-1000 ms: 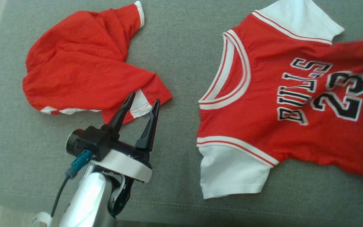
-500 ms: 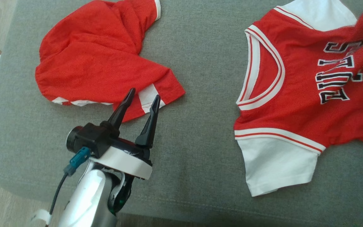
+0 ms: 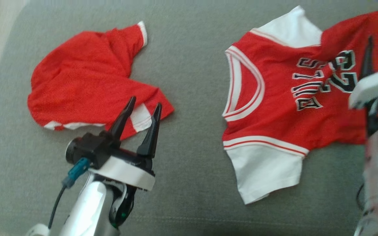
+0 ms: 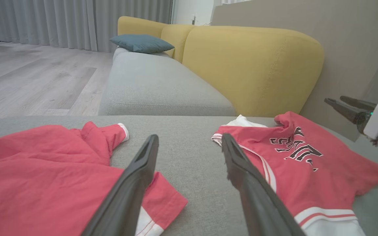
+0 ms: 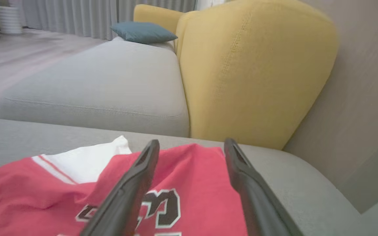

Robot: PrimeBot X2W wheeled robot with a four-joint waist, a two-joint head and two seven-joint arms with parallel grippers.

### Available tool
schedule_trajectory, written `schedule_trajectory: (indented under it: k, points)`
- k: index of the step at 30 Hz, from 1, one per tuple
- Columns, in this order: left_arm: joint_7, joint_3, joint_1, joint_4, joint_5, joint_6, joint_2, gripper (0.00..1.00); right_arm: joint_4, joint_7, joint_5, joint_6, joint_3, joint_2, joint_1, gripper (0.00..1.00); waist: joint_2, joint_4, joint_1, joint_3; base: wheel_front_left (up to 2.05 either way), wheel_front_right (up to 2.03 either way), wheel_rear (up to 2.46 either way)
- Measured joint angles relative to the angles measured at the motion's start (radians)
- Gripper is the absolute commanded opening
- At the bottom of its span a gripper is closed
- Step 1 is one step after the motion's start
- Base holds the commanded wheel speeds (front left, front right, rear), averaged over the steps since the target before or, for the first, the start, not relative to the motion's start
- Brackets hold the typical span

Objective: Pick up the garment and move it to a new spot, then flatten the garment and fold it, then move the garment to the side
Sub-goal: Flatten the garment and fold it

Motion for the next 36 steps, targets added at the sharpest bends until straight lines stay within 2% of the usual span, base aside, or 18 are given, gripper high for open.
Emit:
schedule_trajectory:
  k: [4, 12, 16, 24, 31, 36]
  points:
    - [0.0, 0.003, 0.042, -0.005, -0.015, 0.001, 0.0, 1.0, -0.051, -0.038, 0.107, 0.0, 0.074, 0.029, 0.119, 1.0, 0.0, -0.034, 0.0, -0.057, 0.0, 0.0, 0.0]
    - [0.0, -0.018, 0.105, -0.012, -0.051, 0.011, 0.001, 1.0, -0.253, -0.056, 0.346, 0.0, 0.231, 0.048, 0.432, 1.0, 0.0, -0.104, 0.0, -0.152, 0.0, 0.0, 0.0]
    - [0.0, -0.032, 0.127, -0.003, -0.065, 0.016, 0.001, 1.0, -0.335, -0.053, 0.427, 0.0, 0.286, 0.056, 0.548, 1.0, 0.0, -0.143, 0.0, -0.171, 0.0, 0.0, 0.0]
    - [0.0, -0.06, 0.114, 0.033, -0.064, 0.017, 0.002, 1.0, -0.481, 0.001, 0.455, 0.0, 0.3, 0.057, 0.572, 1.0, 0.0, -0.194, 0.0, -0.157, 0.0, 0.0, 0.0]
    - [0.036, -0.184, -0.021, 0.228, -0.065, 0.003, 0.002, 1.0, -0.557, 0.03, 0.466, 0.0, 0.309, 0.057, 0.572, 1.0, 0.0, -0.222, 0.0, -0.097, 0.0, 0.0, 0.0]
    - [0.101, -0.217, -0.142, 0.365, -0.071, 0.001, 0.0, 1.0, -0.592, 0.039, 0.474, 0.0, 0.328, 0.058, 0.567, 1.0, 0.0, -0.251, 0.0, -0.046, 0.0, 0.0, 0.0]
